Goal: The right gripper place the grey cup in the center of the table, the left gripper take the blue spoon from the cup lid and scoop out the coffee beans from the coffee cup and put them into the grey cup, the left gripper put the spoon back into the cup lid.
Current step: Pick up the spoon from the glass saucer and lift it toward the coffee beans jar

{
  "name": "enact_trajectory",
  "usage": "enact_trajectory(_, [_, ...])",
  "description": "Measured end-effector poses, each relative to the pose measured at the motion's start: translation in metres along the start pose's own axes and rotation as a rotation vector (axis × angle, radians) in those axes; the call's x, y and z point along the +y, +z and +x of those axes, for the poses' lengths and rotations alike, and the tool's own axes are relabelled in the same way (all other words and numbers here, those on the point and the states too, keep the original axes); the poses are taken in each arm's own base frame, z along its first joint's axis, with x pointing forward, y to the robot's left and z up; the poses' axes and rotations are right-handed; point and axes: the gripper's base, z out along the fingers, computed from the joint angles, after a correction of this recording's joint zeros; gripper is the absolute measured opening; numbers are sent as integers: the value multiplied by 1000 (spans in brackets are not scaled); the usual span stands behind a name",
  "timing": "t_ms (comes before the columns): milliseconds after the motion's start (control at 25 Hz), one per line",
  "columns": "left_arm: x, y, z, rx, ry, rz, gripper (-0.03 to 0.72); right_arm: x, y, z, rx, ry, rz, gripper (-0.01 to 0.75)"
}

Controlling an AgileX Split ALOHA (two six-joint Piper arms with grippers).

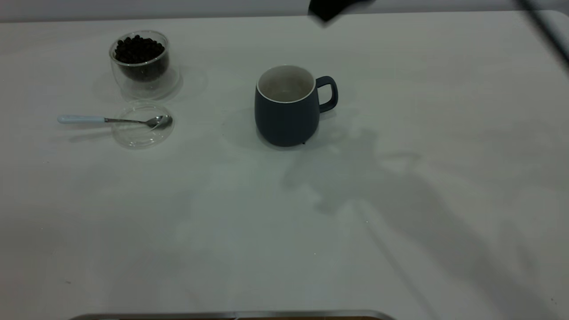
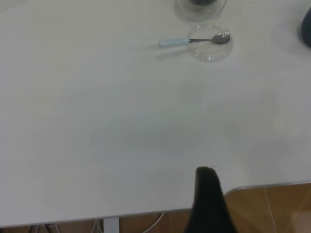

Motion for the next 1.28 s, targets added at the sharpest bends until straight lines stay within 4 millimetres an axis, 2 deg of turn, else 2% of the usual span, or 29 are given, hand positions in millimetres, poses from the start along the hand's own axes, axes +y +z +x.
enact_trajectory(240, [0, 0, 0, 0, 0, 0, 593, 8, -98, -11, -41, 100, 16, 590])
enact_trajectory(400, [0, 0, 0, 0, 0, 0, 593, 20, -153, -1, -13, 171, 3, 590])
enact_trajectory(480, [0, 0, 0, 0, 0, 0, 593, 27, -173, 6, 24, 201, -19, 590])
enact_trajectory(720, [0, 0, 0, 0, 1, 0, 593, 42, -213, 32, 178, 297, -31, 590])
enact_trajectory(960, [0, 0, 0, 0, 1, 0, 593, 58, -251, 57, 96, 326, 13, 590])
enact_trajectory(1120, [0, 0, 0, 0, 1, 0, 593, 79, -274, 94, 28, 343, 32, 590])
enact_trajectory(1280, [0, 0, 0, 0, 1, 0, 593, 103, -284, 140, -37, 402, 47, 590])
